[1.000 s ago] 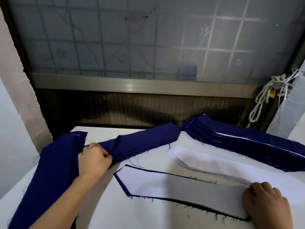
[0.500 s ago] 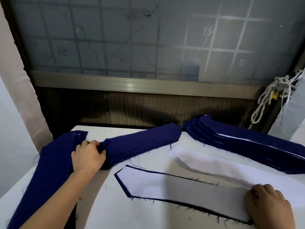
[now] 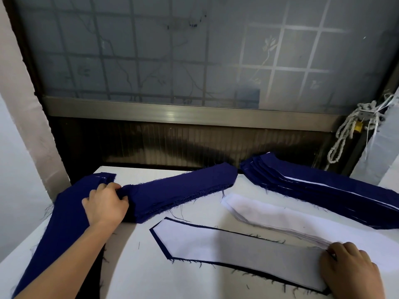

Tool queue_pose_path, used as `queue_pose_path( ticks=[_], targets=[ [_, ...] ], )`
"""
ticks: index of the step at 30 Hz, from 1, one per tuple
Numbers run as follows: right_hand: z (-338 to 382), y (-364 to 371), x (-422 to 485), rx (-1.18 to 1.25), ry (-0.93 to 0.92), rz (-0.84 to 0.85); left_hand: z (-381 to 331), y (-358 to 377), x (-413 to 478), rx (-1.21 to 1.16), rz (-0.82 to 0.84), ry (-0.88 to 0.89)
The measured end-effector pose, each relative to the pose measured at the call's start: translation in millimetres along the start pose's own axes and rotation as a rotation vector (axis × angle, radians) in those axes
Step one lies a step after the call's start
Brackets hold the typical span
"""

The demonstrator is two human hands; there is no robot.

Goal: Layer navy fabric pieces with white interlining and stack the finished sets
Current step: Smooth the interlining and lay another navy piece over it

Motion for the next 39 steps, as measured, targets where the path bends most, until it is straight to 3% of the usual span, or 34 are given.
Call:
queue_pose_path(
  ticks=[14, 19, 24, 27, 31, 36, 39],
  targets=[
    [-5, 6, -1, 0.052, 0.028, -0.013, -6, 9, -17, 0.155, -0.162, 0.406],
    [-2, 9, 1, 0.079, 0.018, -0.057, -31, 8, -42, -0.123, -0.146, 0.419],
    [-4, 10, 3, 0.0, 0.051, -0.037, -94, 26, -112, -0.322, 0.04, 0.768],
    [-5, 11, 2, 0.012, 0.086, -0.068, -111, 40, -147, -0.24, 0.156, 1.084],
    [-5, 7, -1, 0.041, 0.104, -0.161, -104, 39, -150, -0.295, 0.058, 1.065],
    [25, -15, -15, 0.114, -0.016, -0.3, -102, 30, -149, -0.321, -0.058, 1.046],
    [88, -34, -38, 0.267, -0.309, -0.282, -107, 30, -155, -0.297, -0.062, 1.129]
  ],
)
Point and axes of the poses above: each hand's wrist, its own x-axis towards the middle knuckle, its own y-axis out of the palm, z = x × y, the point moved 6 cm from there along x, towards the middle knuckle, and after that the axes turned 15 degrees about -x, right-handed, at the moved point
